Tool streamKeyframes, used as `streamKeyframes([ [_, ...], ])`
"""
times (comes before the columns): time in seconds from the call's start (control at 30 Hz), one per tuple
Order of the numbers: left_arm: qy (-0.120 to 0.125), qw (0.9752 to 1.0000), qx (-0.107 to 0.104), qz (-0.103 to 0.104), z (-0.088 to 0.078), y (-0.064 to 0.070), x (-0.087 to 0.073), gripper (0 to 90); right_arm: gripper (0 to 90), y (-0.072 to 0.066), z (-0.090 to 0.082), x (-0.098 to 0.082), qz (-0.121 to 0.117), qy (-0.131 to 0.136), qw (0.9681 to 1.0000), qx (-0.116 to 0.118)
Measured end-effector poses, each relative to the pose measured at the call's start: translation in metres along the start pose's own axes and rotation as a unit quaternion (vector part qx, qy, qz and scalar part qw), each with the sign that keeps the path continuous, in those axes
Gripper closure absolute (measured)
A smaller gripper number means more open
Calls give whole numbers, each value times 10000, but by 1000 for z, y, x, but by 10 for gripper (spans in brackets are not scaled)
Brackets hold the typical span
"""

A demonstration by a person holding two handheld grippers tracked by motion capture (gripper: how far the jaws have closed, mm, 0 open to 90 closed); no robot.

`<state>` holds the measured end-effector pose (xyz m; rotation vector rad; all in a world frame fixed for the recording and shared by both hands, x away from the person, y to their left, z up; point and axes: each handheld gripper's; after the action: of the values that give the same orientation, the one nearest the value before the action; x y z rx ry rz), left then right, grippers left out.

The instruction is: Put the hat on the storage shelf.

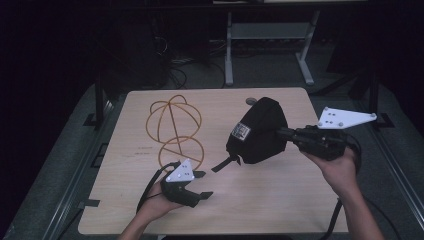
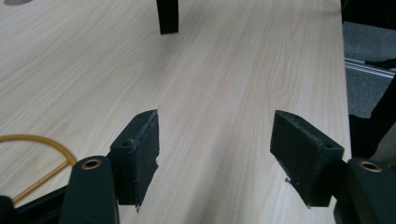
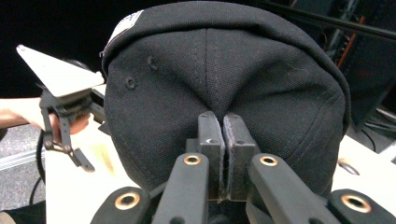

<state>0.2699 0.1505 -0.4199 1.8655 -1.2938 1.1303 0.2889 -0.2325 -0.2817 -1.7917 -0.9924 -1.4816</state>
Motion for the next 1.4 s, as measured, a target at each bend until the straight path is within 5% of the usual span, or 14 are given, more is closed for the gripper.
streamKeyframes([
  [0.97,54,9997,237,14,0,1,-7,287,877,-7,65,79,-206,114,9980,585],
  [1.4,43,9997,200,144,-1,1,-6,287,877,-11,115,114,-252,-232,9951,928],
])
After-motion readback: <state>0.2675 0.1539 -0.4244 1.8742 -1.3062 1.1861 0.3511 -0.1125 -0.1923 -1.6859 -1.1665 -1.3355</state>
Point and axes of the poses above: each handheld gripper's, and its own axes: z roughly forward along the jaws, x roughly out of its top, y roughly to its right, and after that the axes turned 9 degrees about y, right-handed
